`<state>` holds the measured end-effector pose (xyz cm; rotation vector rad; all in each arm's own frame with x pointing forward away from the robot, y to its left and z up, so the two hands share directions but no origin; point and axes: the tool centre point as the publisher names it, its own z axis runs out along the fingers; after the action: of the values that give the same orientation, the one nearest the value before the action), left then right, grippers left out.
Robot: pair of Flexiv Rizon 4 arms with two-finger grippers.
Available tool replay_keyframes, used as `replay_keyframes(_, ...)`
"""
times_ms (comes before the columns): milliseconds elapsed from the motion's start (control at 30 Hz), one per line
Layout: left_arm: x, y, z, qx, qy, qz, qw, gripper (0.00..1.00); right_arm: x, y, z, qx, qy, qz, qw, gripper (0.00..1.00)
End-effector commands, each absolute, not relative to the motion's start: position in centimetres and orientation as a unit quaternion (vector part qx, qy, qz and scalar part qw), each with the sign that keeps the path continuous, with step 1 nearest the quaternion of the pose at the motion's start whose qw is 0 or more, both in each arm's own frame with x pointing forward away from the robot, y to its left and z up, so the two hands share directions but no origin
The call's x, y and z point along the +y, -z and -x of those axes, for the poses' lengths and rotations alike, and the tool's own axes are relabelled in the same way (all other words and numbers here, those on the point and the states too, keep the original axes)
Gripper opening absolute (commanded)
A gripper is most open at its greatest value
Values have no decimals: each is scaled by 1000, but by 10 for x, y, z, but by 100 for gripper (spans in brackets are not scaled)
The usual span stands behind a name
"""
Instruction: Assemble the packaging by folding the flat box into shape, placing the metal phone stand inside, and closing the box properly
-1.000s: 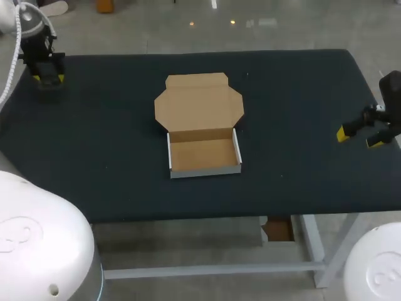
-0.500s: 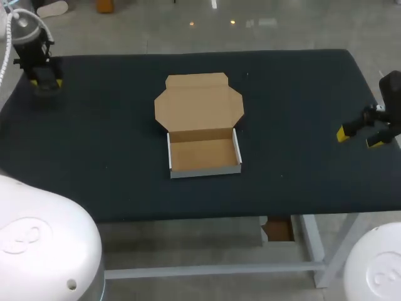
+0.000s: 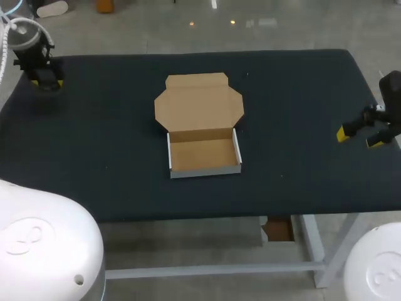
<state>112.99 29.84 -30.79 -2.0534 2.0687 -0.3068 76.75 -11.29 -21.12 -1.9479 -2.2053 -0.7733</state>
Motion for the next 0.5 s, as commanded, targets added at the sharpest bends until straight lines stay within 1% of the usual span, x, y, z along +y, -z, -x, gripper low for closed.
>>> replay_keyframes(33,298,305,-1122,700,115,695,117,0,-113,209,-767,-724,253,639,51,100)
replay_keyframes(500,291,293,-1102,714,121,679,118,0,-113,209,-767,-724,253,639,51,100)
